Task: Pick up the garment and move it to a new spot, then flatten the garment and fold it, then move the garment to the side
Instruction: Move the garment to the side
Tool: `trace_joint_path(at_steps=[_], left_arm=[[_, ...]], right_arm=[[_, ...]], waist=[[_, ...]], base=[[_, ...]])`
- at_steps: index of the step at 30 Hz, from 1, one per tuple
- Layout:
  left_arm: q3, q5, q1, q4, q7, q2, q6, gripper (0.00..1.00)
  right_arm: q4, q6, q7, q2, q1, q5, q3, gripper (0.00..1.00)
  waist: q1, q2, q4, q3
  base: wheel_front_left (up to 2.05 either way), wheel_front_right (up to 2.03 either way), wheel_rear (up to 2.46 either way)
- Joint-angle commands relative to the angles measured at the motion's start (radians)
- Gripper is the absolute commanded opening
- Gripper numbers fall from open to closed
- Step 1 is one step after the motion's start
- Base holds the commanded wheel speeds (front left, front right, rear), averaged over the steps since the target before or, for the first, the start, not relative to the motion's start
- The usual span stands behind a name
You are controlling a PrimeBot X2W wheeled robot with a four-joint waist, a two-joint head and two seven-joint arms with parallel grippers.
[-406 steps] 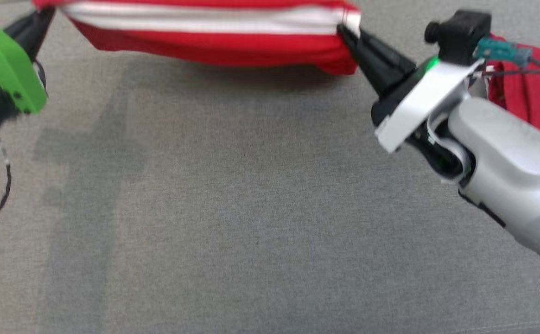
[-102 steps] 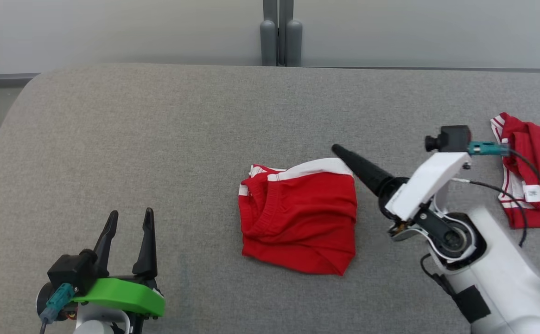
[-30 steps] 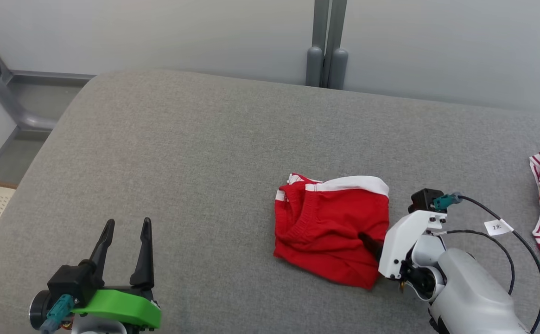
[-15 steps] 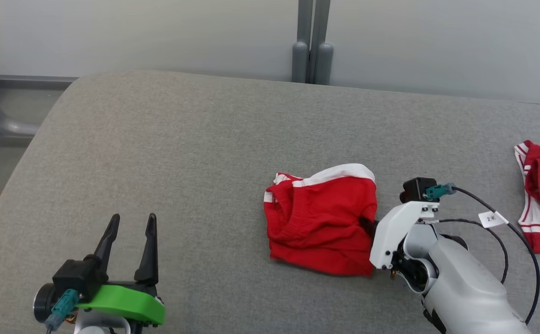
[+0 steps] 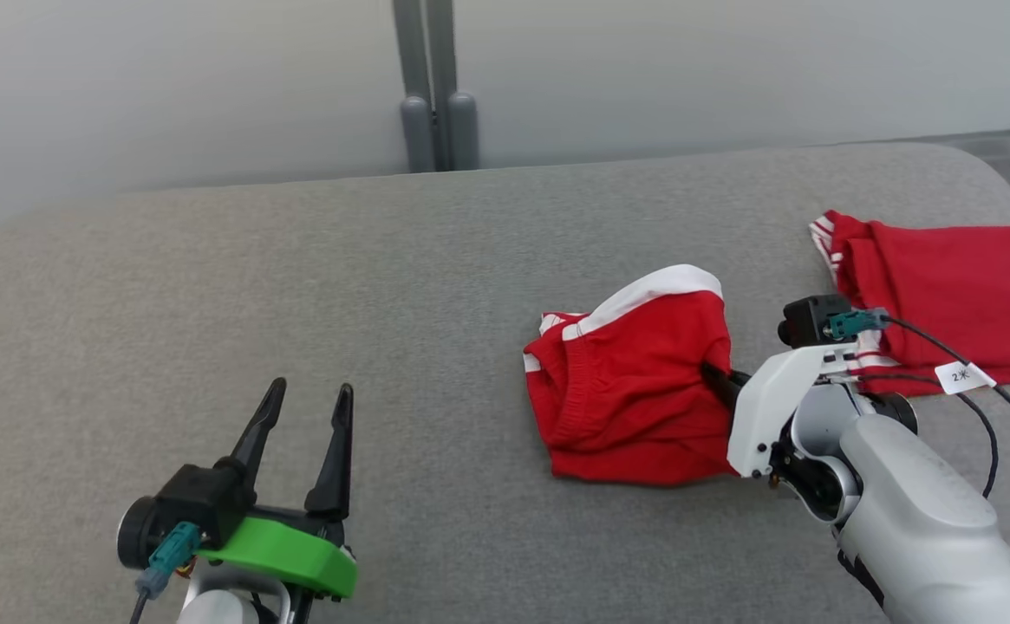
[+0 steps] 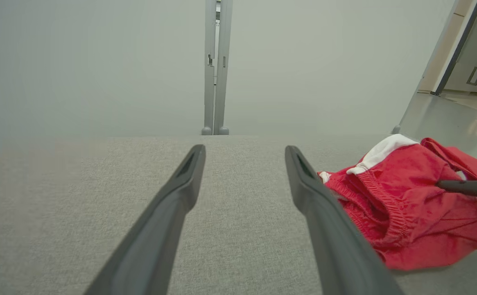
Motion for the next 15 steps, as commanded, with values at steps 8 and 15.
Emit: trace_joint_path(at_steps=[8,15], left_arm=[[-0.067,-0.012,-0.065,-0.012,0.000,0.017,-0.003,1.00],[-0.103,-0.018,-0.097,-0.001,0.000,0.039,-0.003,1.00]], right_arm=[[-0.057,0.000,-0.021,-0.033,-0.027,0.036,0.020,0.00],[-0.088,0.000,-0.042,-0.043,-0.045,0.064,0.043,0.00]], waist=[[-0.0001,0.0000,-0.223,0.044],[-0.0001,0.0000,-0.294,0.078]], base=[[0.00,0.00,0.00],[0.00,0.00,0.00]])
